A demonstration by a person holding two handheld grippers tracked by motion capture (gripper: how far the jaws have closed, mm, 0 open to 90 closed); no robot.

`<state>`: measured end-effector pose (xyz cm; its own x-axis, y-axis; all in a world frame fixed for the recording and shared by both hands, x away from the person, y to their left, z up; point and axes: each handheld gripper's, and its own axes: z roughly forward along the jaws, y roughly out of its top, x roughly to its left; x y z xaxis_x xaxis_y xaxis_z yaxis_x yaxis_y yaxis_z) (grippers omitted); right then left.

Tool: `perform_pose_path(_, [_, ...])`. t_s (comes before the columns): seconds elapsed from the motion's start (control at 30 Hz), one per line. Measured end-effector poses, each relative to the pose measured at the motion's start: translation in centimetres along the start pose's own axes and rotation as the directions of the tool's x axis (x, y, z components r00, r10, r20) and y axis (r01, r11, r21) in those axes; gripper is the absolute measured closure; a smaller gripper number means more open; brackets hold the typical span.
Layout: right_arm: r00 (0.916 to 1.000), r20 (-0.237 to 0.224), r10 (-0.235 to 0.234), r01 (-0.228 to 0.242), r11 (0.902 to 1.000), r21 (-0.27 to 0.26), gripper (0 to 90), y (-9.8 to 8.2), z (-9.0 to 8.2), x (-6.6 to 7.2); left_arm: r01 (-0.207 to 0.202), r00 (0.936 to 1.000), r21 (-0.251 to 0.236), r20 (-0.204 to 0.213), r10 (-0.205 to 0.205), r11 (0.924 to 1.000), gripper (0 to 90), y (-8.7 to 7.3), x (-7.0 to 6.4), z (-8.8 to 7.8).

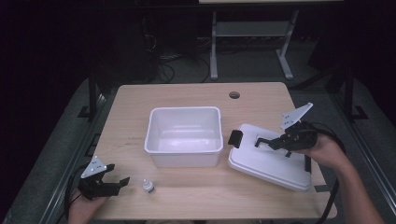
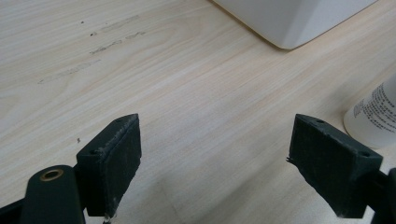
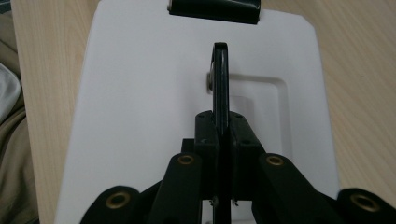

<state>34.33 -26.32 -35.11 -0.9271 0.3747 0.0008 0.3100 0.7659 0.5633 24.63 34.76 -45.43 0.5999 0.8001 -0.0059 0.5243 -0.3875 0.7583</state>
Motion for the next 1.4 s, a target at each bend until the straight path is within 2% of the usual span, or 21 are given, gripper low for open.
perform_pose_path(0.4, [0.9992,-0.010,0.039,-0.039,0.9992,0.010,83.7,-1.7,2.4,0.0,-0.005,0.9999,0.012,0.009,0.005,0.9999,16.8,-0.1,-0.1,0.3])
perform_pose_path(0.7, [0.9990,-0.013,0.042,-0.041,0.9988,0.026,83.7,-2.2,3.8,-0.1,-0.004,0.9999,0.016,0.011,0.004,0.9999,16.8,-0.1,0.0,0.3])
perform_pose_path(1.07, [0.9985,-0.015,0.052,-0.051,0.9978,0.043,83.6,-2.8,4.9,0.0,-0.006,0.9999,0.015,0.012,0.006,0.9999,16.8,-0.1,0.0,0.4])
perform_pose_path(1.4, [0.9978,-0.020,0.064,-0.063,0.9976,0.028,81.7,-3.1,4.9,0.2,-0.007,0.9999,0.019,0.011,0.006,0.9998,16.8,-0.1,-0.1,0.4])
